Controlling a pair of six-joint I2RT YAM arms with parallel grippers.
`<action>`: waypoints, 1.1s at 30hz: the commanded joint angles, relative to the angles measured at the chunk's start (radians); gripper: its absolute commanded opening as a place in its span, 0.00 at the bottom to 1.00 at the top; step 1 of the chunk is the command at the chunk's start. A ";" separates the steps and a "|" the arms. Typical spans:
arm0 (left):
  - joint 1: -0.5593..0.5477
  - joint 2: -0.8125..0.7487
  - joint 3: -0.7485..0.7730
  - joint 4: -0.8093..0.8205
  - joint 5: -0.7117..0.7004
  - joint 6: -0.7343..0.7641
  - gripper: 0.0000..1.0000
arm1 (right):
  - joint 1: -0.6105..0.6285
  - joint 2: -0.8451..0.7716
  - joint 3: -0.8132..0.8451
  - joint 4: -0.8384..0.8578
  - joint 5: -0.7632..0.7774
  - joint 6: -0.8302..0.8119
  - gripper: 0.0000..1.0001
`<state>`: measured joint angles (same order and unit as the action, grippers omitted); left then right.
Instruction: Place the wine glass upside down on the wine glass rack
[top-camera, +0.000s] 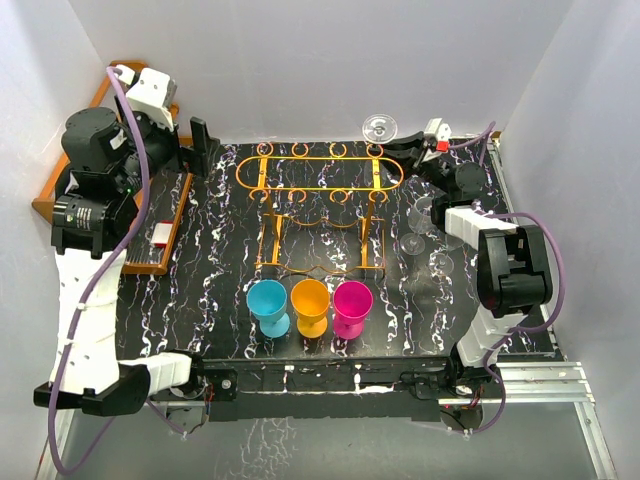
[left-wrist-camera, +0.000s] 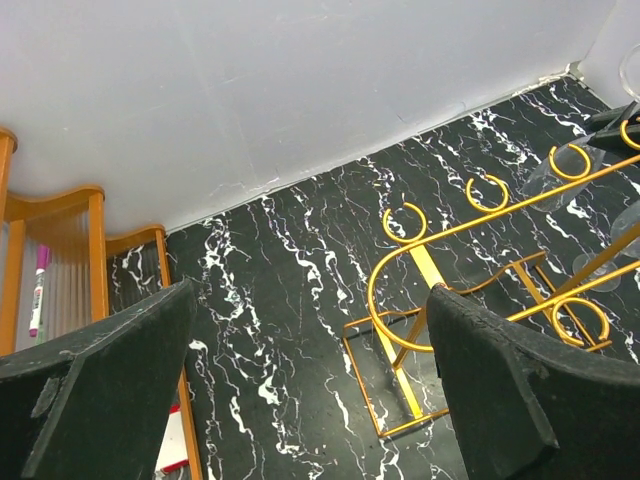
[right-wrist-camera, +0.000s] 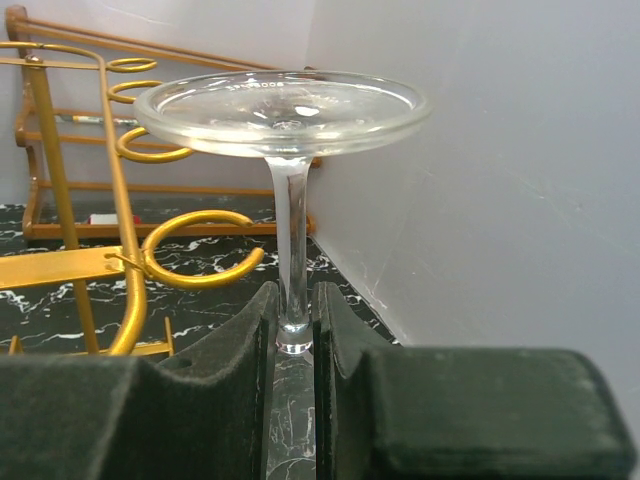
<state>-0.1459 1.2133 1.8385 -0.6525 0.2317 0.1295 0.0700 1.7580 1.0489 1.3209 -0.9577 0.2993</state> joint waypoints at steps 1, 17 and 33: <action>0.008 0.006 0.029 0.008 0.032 -0.022 0.97 | 0.007 -0.019 0.015 0.094 -0.014 -0.014 0.08; 0.019 0.019 0.000 0.016 0.029 -0.039 0.97 | 0.010 -0.038 -0.048 0.131 -0.052 -0.031 0.08; 0.024 0.016 -0.034 0.029 0.019 -0.042 0.97 | 0.009 -0.033 -0.085 0.148 -0.089 -0.039 0.09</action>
<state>-0.1318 1.2366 1.8111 -0.6456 0.2478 0.0998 0.0772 1.7473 0.9844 1.3659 -1.0325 0.2848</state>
